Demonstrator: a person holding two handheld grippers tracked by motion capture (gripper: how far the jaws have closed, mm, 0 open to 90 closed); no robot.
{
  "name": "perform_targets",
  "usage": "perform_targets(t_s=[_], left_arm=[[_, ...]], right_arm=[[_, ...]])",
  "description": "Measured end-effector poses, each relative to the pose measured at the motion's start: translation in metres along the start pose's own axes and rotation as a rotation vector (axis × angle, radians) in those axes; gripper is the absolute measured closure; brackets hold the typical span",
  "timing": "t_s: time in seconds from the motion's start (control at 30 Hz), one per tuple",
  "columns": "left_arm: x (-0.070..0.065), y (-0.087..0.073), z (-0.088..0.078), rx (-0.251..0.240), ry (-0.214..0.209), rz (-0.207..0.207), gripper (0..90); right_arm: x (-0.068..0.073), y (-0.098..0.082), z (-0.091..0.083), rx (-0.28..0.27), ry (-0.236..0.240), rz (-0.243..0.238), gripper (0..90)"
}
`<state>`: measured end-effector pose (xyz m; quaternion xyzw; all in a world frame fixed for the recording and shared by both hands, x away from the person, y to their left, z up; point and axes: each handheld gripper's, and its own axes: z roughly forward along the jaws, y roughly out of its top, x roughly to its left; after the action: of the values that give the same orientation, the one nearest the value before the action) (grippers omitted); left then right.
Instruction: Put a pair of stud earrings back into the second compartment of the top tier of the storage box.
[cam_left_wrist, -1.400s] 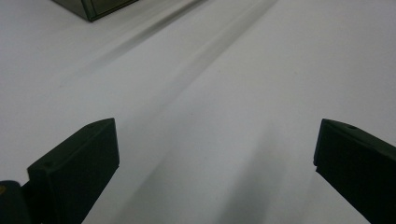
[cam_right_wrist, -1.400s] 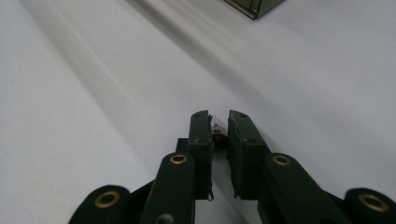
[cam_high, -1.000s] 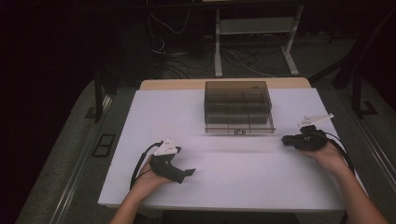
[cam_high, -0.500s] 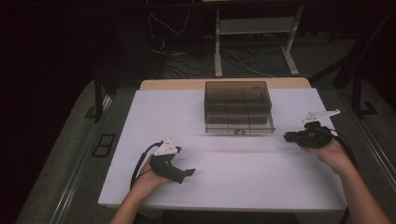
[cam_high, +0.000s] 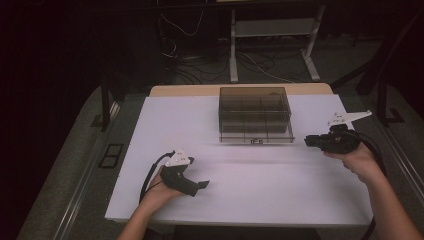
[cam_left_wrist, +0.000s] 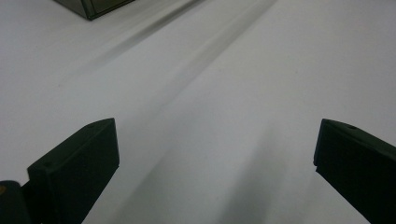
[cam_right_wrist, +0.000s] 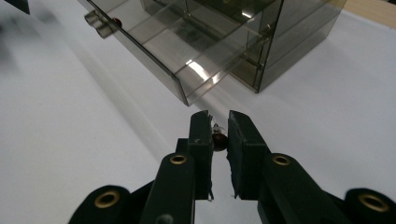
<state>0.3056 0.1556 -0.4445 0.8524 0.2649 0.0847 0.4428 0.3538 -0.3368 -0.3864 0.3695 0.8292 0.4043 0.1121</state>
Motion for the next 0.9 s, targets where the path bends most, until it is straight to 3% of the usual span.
perform_targets(t_s=[0.37, 0.9], left_arm=[[0.001, 0.000, 0.000, -0.002, 0.002, -0.001, 0.0], [0.000, 0.000, -0.001, -0.007, 0.001, -0.006, 0.0]], right_arm=[[0.007, 0.017, -0.010, -0.024, 0.003, -0.018, 78.9], [0.022, 0.048, -0.002, -0.051, 0.032, -0.057, 78.9]])
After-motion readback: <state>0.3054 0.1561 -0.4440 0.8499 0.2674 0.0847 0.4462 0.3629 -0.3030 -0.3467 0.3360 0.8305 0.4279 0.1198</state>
